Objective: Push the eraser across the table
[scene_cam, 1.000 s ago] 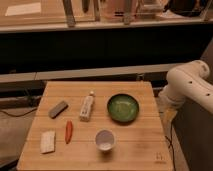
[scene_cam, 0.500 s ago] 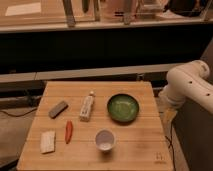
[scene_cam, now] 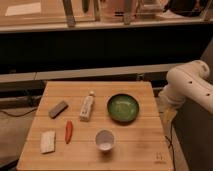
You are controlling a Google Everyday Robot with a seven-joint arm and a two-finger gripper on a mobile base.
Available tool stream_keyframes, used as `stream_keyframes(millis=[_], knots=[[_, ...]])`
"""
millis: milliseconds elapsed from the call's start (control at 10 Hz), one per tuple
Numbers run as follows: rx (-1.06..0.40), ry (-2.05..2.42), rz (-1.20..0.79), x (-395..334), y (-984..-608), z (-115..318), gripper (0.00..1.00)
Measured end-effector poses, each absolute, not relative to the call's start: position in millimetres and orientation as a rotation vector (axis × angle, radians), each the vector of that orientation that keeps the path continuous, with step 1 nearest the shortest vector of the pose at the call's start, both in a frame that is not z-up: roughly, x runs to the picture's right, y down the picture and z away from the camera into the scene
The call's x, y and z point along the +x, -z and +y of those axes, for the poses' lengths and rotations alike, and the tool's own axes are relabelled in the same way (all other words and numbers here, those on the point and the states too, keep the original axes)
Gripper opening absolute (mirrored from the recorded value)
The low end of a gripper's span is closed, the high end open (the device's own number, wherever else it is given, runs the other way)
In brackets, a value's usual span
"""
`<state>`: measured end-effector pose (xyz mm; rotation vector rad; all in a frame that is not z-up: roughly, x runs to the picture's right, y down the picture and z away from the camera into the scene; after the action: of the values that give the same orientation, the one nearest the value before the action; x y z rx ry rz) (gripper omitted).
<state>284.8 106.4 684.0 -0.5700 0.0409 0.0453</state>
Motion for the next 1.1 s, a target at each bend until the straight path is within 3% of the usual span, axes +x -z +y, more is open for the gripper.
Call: stream_keyframes(millis=[1100], knots=[[-0.52, 0.155, 0.042, 182.9, -705.2, 61.3, 0.8]])
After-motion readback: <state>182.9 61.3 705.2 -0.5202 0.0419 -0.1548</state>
